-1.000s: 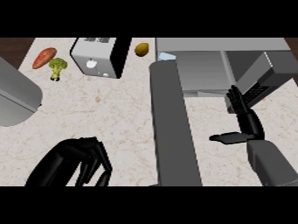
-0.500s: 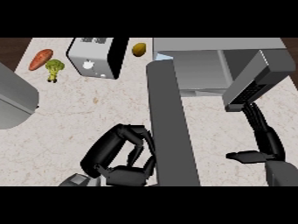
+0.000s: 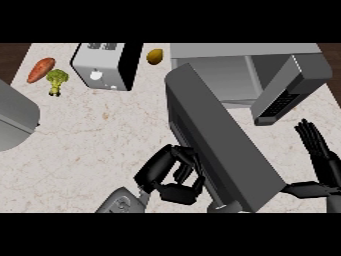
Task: Pick up the milk, place it into the microwave and close the microwave
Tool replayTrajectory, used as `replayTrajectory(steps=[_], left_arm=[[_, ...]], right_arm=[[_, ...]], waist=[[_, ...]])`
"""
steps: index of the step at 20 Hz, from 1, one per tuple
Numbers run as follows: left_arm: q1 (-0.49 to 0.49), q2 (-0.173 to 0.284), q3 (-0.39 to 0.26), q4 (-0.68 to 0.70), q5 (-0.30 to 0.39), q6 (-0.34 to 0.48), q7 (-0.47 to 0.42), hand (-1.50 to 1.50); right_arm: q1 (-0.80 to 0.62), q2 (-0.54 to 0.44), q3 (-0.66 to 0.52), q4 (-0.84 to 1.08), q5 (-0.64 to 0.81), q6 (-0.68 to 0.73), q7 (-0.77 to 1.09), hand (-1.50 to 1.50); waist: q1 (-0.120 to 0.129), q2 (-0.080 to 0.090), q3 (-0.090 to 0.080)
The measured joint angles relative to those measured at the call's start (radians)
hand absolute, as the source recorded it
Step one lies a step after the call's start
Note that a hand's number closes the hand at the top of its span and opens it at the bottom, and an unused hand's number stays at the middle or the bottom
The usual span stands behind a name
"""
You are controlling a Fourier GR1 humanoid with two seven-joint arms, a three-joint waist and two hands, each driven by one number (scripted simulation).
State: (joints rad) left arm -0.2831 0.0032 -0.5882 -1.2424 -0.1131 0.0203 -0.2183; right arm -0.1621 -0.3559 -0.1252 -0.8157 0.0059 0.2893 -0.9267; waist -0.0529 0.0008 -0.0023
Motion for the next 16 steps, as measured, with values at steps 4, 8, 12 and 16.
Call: replayTrajectory(steps=[4, 8, 12, 16], left_arm=[[-0.065, 0.000, -0.060, 0.120, 0.053, 0.125, -0.090, 1.50], [-0.120, 0.000, -0.105, 0.209, 0.137, 0.208, -0.170, 1.50], [-0.171, 0.002, -0.178, 0.278, 0.239, 0.287, -0.194, 1.50], [-0.232, 0.004, -0.238, 0.321, 0.332, 0.333, -0.186, 1.50]], right_arm=[[0.040, -0.025, 0.015, -0.115, -0.061, 0.052, 0.044, -1.50], [0.078, -0.056, 0.027, -0.236, -0.134, 0.107, 0.098, -1.50], [0.090, -0.067, 0.050, -0.336, -0.182, 0.130, 0.151, -1.50], [0.097, -0.086, 0.067, -0.424, -0.229, 0.157, 0.200, -1.50]], waist=[[-0.018, 0.001, -0.001], [-0.039, 0.003, -0.002], [-0.058, 0.009, -0.003], [-0.086, 0.014, -0.003]])
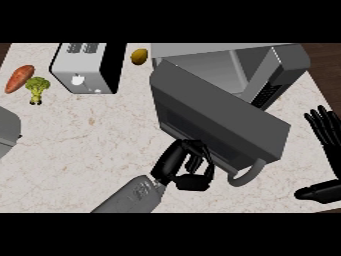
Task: Pick up the milk, place it into the microwave and close the microwave
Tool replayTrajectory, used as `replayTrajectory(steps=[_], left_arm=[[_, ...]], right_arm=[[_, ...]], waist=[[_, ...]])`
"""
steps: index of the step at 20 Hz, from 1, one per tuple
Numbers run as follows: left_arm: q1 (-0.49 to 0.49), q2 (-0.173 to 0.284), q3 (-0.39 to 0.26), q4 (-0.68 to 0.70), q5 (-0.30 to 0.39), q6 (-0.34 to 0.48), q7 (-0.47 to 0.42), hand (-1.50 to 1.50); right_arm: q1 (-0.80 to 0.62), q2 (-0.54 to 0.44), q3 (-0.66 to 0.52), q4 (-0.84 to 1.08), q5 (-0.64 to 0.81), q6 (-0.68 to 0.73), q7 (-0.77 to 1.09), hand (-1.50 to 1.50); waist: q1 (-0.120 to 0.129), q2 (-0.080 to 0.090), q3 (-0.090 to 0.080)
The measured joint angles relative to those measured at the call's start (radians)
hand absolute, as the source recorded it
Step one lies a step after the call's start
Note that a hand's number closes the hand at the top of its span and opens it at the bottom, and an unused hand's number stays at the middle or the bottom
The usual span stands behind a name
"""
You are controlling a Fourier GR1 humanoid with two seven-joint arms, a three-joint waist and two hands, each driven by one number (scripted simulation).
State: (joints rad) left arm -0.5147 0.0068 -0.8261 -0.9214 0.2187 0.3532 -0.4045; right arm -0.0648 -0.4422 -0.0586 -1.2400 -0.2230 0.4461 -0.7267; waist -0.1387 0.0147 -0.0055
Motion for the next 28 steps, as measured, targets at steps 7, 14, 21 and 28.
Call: replayTrajectory(steps=[7, 14, 21, 28], left_arm=[[-0.063, 0.001, -0.046, 0.006, 0.156, 0.081, -0.045, 1.50], [-0.136, -0.004, -0.028, 0.008, 0.289, 0.216, -0.076, 1.50], [-0.227, -0.007, -0.006, 0.047, 0.400, 0.324, -0.071, -1.50], [-0.272, -0.007, 0.001, 0.070, 0.490, 0.397, -0.057, -1.50]], right_arm=[[-0.012, -0.039, 0.025, -0.114, -0.083, 0.051, 0.093, -1.50], [-0.044, -0.093, 0.026, -0.192, -0.132, 0.081, 0.158, -1.50], [-0.089, -0.144, -0.005, -0.221, -0.181, 0.100, 0.198, -1.50], [-0.176, -0.251, -0.076, -0.265, -0.080, 0.042, 0.171, 1.50]], waist=[[-0.042, 0.011, -0.002], [-0.076, 0.018, -0.002], [-0.112, 0.033, 0.000], [-0.143, 0.041, 0.000]])
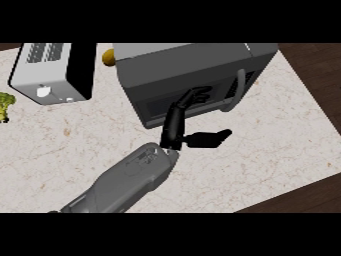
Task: Pick up the milk, place it into the microwave and close the microwave
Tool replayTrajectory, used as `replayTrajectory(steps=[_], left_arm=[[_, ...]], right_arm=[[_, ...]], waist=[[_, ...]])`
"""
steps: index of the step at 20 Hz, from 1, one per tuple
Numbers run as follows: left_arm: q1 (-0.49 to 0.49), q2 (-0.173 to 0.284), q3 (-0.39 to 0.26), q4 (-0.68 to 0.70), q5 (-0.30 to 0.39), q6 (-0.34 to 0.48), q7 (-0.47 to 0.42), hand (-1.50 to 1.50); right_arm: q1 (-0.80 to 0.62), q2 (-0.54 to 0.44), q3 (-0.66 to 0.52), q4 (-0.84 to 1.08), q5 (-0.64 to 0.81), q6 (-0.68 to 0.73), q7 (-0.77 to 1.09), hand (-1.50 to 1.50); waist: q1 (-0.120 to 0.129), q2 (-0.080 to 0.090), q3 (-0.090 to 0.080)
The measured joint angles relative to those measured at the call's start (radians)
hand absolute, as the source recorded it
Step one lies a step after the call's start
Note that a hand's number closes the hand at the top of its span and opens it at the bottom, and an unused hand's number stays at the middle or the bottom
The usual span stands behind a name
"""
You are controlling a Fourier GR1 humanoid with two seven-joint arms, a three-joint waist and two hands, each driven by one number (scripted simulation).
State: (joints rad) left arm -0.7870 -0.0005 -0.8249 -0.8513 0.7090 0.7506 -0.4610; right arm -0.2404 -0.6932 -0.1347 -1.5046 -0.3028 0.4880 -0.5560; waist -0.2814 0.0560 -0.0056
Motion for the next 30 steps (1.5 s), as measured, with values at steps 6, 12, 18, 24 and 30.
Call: replayTrajectory(steps=[6, 12, 18, 24, 30], left_arm=[[-0.002, 0.000, -0.006, -0.022, 0.075, 0.034, -0.032, -1.50], [-0.018, 0.000, -0.020, -0.025, 0.129, 0.047, -0.063, -1.50], [-0.026, 0.000, -0.027, -0.022, 0.169, 0.052, -0.099, -1.50], [-0.033, 0.000, -0.035, -0.017, 0.202, 0.051, -0.131, -1.50], [-0.045, 0.000, -0.047, -0.017, 0.223, 0.045, -0.154, -1.50]], right_arm=[[-0.047, -0.048, -0.029, -0.011, 0.069, -0.038, -0.025, 1.50], [-0.084, -0.066, -0.038, -0.002, 0.105, -0.057, -0.040, 1.50], [-0.113, -0.072, -0.036, 0.012, 0.124, -0.067, -0.042, 1.50], [-0.137, -0.072, -0.034, 0.030, 0.137, -0.073, -0.049, 1.50], [-0.121, 0.034, -0.003, 0.105, -0.019, 0.009, -0.019, -1.50]], waist=[[-0.002, 0.013, 0.000], [0.003, 0.024, 0.002], [0.005, 0.031, 0.003], [0.006, 0.037, 0.004], [0.016, 0.047, 0.009]])
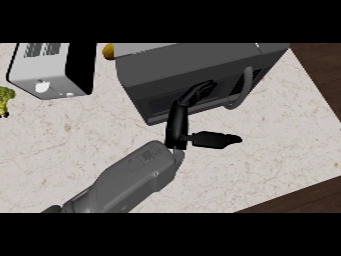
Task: Pick up the milk, place it into the microwave and close the microwave
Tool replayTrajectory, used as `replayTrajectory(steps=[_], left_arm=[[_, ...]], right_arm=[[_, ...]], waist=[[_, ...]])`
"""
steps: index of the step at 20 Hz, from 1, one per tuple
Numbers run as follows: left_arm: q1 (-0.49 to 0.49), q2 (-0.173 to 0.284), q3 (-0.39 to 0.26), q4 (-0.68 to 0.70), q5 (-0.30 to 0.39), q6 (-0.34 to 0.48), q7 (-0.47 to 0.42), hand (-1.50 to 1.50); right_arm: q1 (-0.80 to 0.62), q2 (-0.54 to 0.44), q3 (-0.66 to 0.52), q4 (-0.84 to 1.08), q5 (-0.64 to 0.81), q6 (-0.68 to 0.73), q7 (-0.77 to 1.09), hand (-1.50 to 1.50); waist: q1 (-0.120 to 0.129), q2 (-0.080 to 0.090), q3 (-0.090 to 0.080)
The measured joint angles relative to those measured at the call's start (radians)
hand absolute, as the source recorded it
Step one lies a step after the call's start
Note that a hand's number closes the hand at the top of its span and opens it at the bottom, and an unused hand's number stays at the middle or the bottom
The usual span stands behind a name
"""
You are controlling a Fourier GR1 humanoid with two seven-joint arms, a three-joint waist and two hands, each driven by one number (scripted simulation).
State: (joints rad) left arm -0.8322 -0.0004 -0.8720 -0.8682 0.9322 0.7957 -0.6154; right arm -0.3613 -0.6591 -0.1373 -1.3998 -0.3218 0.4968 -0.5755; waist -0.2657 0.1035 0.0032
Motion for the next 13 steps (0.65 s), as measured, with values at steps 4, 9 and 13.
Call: replayTrajectory(steps=[4, 9, 13], left_arm=[[-0.005, 0.000, -0.005, 0.005, 0.016, -0.003, -0.015, -1.50], [-0.011, 0.000, -0.013, 0.013, 0.036, -0.009, -0.036, -1.50], [-0.012, 0.000, -0.015, 0.017, 0.051, -0.011, -0.053, -1.50]], right_arm=[[-0.013, 0.012, 0.002, 0.037, -0.062, 0.034, 0.034, -1.50], [-0.040, 0.011, 0.000, 0.075, -0.117, 0.064, 0.069, -1.50], [-0.057, -0.003, -0.006, 0.106, -0.154, 0.090, 0.096, -1.50]], waist=[[0.001, 0.002, -0.001], [0.002, 0.004, -0.001], [0.000, 0.004, -0.001]])
